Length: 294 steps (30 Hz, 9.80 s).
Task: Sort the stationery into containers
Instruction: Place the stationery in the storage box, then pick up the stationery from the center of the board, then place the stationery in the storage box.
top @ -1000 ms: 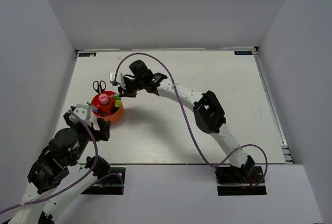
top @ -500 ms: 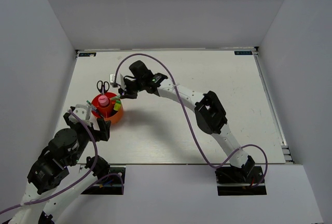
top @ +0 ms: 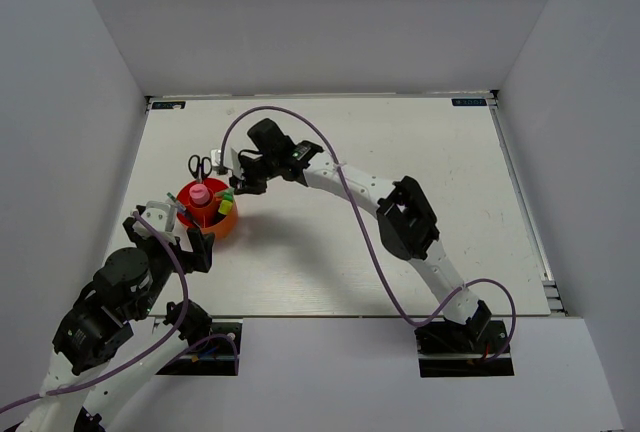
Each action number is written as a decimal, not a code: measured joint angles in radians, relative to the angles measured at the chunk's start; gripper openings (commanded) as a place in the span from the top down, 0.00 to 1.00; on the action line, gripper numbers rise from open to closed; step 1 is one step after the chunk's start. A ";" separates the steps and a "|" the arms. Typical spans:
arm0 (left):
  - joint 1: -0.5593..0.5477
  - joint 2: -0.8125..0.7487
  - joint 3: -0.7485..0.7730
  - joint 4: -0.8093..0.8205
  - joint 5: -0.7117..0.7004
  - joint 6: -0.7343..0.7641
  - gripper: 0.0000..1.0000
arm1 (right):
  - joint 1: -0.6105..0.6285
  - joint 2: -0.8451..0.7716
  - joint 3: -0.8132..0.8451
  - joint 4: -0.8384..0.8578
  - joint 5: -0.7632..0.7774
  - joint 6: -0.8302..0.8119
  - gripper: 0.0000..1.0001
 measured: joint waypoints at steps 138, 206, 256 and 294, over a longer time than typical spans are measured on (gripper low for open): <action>-0.204 1.219 0.268 0.708 0.306 0.208 1.00 | -1.054 -1.172 -1.111 -0.227 -0.109 0.810 1.00; 0.735 0.983 -0.291 1.332 0.726 -0.099 1.00 | -1.049 -1.054 -1.159 -0.181 -0.606 0.570 0.72; 0.010 0.970 0.009 0.775 0.679 0.295 1.00 | -0.416 -0.581 -0.600 -0.202 -0.288 1.100 0.51; -0.015 0.991 0.001 0.868 0.677 0.260 1.00 | -0.418 -0.530 -0.619 -0.113 -0.328 1.215 0.91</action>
